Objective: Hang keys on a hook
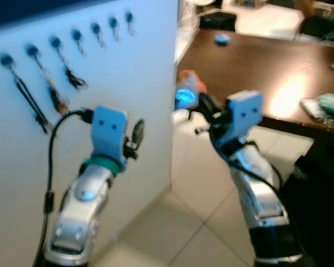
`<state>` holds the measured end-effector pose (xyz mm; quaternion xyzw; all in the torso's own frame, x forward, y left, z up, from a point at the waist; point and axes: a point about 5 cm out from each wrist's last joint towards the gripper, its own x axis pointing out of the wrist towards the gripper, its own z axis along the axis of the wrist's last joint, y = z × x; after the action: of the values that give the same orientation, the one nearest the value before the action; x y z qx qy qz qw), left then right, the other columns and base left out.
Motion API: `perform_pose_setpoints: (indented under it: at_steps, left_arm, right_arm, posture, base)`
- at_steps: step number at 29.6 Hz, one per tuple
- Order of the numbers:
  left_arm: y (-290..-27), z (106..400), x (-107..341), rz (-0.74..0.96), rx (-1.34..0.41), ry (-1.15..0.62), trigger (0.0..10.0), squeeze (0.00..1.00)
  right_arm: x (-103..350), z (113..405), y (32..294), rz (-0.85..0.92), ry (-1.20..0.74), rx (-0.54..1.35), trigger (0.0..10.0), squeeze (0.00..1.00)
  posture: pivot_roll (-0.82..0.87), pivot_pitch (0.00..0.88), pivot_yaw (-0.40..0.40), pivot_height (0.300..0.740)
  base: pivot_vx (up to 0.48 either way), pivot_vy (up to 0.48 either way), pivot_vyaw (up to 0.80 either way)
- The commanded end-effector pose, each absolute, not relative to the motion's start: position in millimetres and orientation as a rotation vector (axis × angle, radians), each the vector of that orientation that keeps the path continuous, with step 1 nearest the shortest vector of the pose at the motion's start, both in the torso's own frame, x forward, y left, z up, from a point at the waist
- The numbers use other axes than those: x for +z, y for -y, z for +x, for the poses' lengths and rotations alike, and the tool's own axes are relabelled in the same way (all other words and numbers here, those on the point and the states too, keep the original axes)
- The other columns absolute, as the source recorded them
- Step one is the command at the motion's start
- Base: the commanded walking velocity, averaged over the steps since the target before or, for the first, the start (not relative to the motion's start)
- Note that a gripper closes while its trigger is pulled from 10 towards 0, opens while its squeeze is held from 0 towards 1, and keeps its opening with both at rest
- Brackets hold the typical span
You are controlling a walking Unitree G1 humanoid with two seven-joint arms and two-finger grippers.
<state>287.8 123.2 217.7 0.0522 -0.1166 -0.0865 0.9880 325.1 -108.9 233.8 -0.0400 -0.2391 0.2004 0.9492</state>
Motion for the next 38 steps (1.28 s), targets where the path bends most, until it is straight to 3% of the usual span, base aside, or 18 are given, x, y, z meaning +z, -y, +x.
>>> perform_pose_setpoints:
  at_steps: [1, 7, 19, 25, 30, 38]
  left_arm:
    - [-131.5, 286.0, 212.1, 0.102, -0.145, 0.208, 10.0, 0.0]
    - [-136.3, 279.1, 210.7, 0.094, -0.171, 0.223, 10.0, 0.0]
    - [-124.6, 245.3, 219.2, 0.143, -0.411, 0.294, 10.0, 0.0]
    - [-121.2, 247.4, 231.1, 0.178, -0.385, 0.355, 10.0, 0.0]
    - [-125.7, 256.5, 244.7, 0.197, -0.276, 0.415, 10.0, 0.0]
    - [-129.4, 266.3, 252.2, 0.092, -0.182, 0.413, 10.0, 0.0]
  right_arm:
    - [231.0, 320.8, 98.3, -0.073, 0.481, 0.468, 10.0, 0.0]
    - [224.1, 315.3, 95.2, -0.058, 0.451, 0.542, 10.0, 0.0]
    - [218.8, 313.6, 104.6, -0.089, 0.425, 0.565, 10.0, 0.0]
    - [232.2, 317.1, 105.2, -0.088, 0.463, 0.568, 10.0, 0.0]
    - [246.5, 318.4, 97.3, 0.015, 0.478, 0.669, 10.0, 0.0]
    - [256.9, 326.5, 65.7, 0.006, 0.479, 0.863, 10.0, 0.0]
  posture:
    - [-0.06, 0.0, 0.097, 0.74]
    - [-0.07, 0.0, 0.097, 0.74]
    - [-0.06, 0.0, 0.087, 0.74]
    - [-0.06, 0.0, 0.083, 0.74]
    - [-0.05, 0.0, 0.08, 0.74]
    - [-0.04, 0.0, 0.055, 0.74]
  base:
    - [0.0, 0.0, 0.0]
    - [0.0, 0.0, 0.0]
    - [0.0, 0.0, 0.0]
    - [0.0, 0.0, 0.0]
    - [0.0, 0.0, 0.0]
    - [0.0, 0.0, 0.0]
